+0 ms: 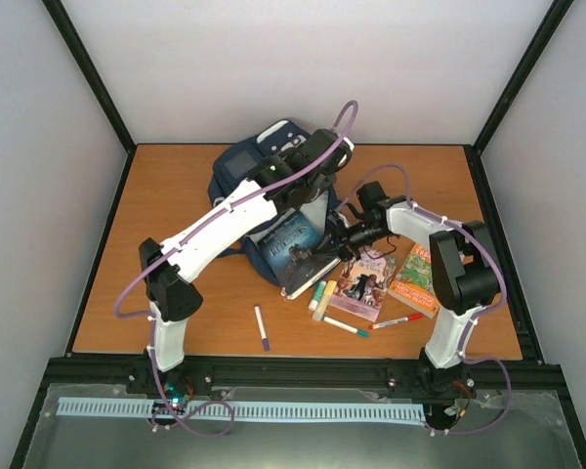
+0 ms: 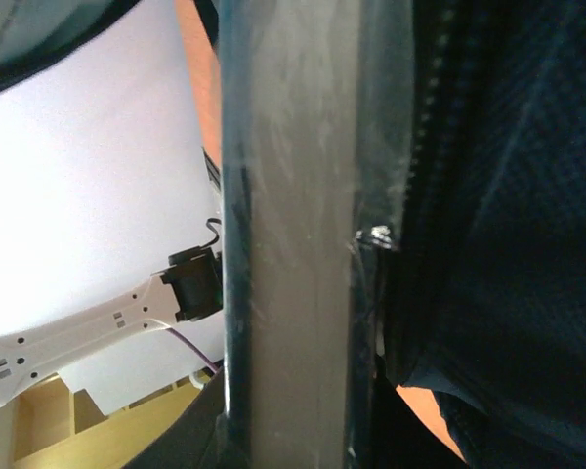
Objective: Pack the student bag
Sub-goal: Place the book in the student bag.
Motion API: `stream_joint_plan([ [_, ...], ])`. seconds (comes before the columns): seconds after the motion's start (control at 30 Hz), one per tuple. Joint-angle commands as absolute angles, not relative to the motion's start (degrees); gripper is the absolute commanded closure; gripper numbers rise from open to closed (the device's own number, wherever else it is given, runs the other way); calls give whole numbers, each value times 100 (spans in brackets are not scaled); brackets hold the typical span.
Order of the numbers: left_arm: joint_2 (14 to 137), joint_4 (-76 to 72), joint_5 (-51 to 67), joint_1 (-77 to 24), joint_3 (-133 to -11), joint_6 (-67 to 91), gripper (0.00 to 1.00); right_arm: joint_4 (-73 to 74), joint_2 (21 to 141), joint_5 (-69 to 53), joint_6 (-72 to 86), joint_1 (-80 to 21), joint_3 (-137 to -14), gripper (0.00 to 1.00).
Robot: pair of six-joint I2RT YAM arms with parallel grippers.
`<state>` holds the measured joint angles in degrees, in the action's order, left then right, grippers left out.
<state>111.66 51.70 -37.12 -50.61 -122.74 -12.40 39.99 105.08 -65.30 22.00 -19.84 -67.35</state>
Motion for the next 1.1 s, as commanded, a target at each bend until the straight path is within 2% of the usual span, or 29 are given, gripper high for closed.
stream_joint_plan([
  [0.0, 10679, 4746, -3711, -5071, -12731, -1157, 99, 3998, 10328, -6912, 2014, -1924, -7391, 97],
  [0.37, 10594, 4713, -3568, -5071, -12506, -1119, 99, 3856, 10218, -7008, 2136, -1924, -8159, 97],
  [0.73, 10512, 4742, -3387, -5071, -12445, -1072, 99, 2867, 10658, -6732, 3082, -1925, -8632, 97],
  [0.9, 10472, 4708, -3295, -5071, -12449, -1037, 99, 2946, 11108, -6473, 3012, -1925, -9045, 97],
  [1.07, 10500, 4719, -3285, -5071, -12417, -1045, 99, 2698, 11191, -6512, 3255, -1946, -8945, 97],
])
